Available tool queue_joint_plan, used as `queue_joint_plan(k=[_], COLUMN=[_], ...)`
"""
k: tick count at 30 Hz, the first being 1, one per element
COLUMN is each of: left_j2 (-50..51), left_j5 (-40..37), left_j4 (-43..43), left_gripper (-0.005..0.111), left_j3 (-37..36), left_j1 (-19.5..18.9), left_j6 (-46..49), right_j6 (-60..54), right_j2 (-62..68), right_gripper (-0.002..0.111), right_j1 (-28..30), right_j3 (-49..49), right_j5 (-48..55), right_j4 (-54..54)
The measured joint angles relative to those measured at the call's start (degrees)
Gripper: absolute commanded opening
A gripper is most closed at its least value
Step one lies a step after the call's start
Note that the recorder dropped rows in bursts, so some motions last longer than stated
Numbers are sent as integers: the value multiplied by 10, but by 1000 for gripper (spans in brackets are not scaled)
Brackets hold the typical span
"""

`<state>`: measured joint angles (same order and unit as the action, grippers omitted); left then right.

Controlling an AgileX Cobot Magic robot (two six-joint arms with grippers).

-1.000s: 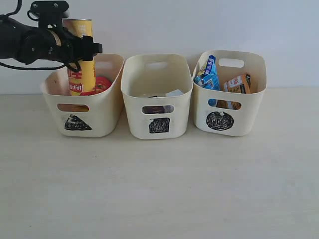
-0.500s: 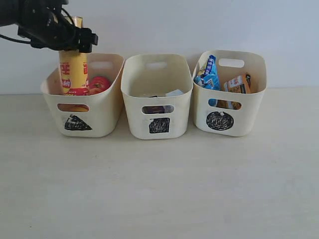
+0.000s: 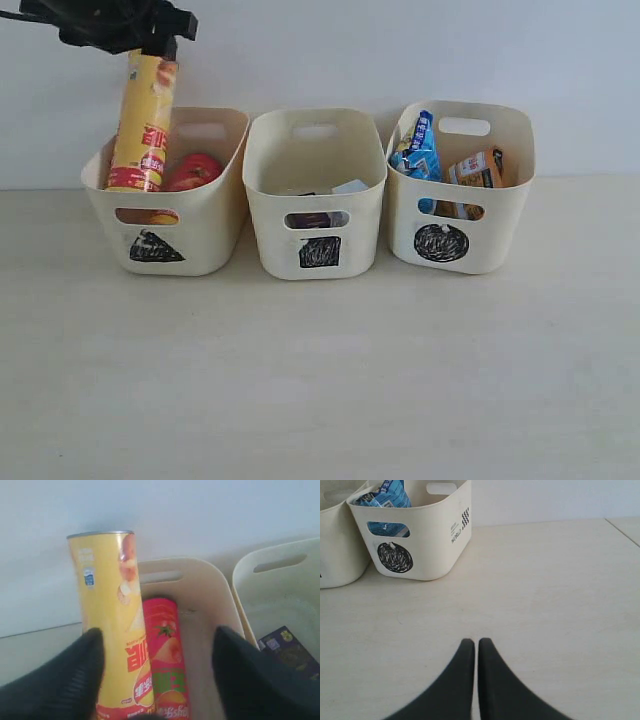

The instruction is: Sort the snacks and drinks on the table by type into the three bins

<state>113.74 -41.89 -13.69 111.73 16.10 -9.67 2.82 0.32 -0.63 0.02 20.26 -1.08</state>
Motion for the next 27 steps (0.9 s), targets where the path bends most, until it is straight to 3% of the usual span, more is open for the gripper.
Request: queue_joint_plan(k=[3,10,17,23,27], left_j2=[-16,-44,-106,-185,-266], left_j5=[-39,-154,-179,-138,-71], left_j4=[0,25,75,106,137], left_gripper=[4,4,4,4,4], left_j3=[1,1,-60,-179,-315], left_j1=[0,0,0,-5,-50], left_j6=[8,37,53,53,53], right_j6=[0,0,0,0,0], right_j2=[0,0,0,0,0], right_gripper=[0,0,0,0,0], right_j1=[0,0,0,0,0], right_j3=[0,0,0,0,0], right_j5=[0,0,0,0,-1], right_j4=[0,0,0,0,0])
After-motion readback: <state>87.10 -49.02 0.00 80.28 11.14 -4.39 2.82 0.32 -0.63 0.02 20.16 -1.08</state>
